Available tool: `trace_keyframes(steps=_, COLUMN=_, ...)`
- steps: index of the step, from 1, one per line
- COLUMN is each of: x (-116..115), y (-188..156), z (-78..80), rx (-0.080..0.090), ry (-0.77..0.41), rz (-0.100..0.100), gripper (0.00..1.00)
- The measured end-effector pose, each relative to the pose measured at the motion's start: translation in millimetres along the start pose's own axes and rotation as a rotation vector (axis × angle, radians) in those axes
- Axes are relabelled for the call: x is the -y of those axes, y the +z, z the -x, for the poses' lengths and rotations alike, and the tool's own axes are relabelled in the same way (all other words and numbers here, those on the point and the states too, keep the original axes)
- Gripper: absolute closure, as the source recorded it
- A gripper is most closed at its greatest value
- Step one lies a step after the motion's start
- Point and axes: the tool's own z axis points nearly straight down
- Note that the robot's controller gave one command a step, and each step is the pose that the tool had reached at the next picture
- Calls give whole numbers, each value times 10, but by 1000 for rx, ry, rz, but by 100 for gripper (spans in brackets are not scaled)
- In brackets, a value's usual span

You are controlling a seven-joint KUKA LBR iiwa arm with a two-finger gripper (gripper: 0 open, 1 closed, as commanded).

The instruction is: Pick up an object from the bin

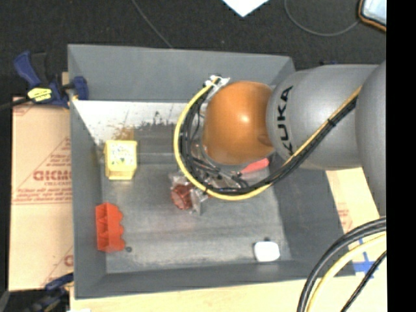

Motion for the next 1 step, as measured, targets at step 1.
trace_keyframes(steps=1, x=1, y=-152, z=-1, rx=-3, ry=2, rz=1, gripper=100)
